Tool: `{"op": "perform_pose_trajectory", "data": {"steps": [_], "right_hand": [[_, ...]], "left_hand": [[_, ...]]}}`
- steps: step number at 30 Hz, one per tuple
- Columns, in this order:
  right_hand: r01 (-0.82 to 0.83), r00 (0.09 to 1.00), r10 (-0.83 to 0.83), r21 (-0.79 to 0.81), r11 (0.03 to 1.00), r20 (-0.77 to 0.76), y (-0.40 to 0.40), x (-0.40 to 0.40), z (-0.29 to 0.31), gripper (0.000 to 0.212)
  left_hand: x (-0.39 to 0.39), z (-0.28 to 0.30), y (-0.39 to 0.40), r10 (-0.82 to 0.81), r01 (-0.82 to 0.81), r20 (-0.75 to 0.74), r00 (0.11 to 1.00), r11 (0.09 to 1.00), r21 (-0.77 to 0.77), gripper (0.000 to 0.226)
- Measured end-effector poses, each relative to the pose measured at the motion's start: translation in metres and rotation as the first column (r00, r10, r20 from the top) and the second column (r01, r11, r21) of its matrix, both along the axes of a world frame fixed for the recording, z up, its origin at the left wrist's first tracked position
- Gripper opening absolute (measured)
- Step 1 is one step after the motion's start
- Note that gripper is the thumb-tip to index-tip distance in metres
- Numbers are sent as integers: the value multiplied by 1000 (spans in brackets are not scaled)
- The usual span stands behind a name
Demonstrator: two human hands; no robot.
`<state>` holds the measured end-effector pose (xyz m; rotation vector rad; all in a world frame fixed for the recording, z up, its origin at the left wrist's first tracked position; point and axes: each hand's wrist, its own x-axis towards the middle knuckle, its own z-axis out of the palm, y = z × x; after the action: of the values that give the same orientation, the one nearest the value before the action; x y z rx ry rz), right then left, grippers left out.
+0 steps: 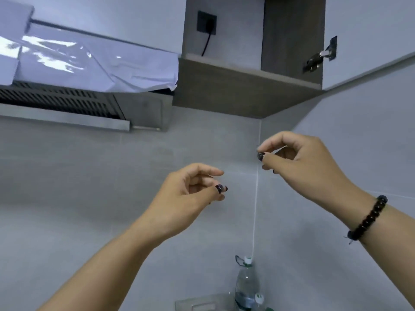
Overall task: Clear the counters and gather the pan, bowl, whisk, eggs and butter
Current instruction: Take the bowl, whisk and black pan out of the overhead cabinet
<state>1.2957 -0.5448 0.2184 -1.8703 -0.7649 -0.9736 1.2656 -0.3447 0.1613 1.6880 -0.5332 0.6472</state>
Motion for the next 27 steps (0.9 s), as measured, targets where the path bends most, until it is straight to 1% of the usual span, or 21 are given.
{"op": "perform_pose_trajectory", "data": {"steps": [2, 5, 8, 11, 14, 17, 19, 22, 25, 27], "right_hand": [[-41, 997, 41, 5, 999, 63, -7, 16, 19, 13], [-111, 984, 106, 26, 993, 142, -12, 32, 44, 13], [-127, 963, 121, 9, 992, 242, -12, 42, 65, 11], [-60, 920, 73, -45, 997, 385, -11, 46, 87, 11], [42, 838, 9, -81, 996, 545, -7, 48, 115, 9], [142, 778, -40, -114, 983, 626, 1, 57, 148, 9], [189, 784, -78, -117, 975, 616, 8, 67, 170, 7], [233, 843, -115, -163, 959, 526, 17, 77, 198, 4], [305, 909, -177, -314, 899, 376, 24, 78, 217, 19], [323, 937, -221, -431, 843, 271, 26, 81, 225, 27]], "left_hand": [[6, 14, -10, 34, -33, 37, 999, 999, -27, 19], [9, 33, -19, 91, -89, 99, 991, 996, -28, 20], [6, 53, -19, 152, -163, 168, 974, 985, 52, 21], [-3, 70, -14, 175, -211, 235, 956, 968, 135, 23], [-14, 89, -8, 183, -241, 289, 940, 953, 183, 25], [-20, 104, -1, 218, -295, 307, 926, 926, 234, 25], [-23, 115, 2, 251, -340, 318, 914, 902, 266, 29], [-27, 130, 5, 288, -397, 347, 892, 867, 302, 28], [-26, 143, 6, 321, -449, 380, 868, 834, 321, 20], [-23, 149, 5, 340, -479, 403, 850, 817, 320, 22]]}}
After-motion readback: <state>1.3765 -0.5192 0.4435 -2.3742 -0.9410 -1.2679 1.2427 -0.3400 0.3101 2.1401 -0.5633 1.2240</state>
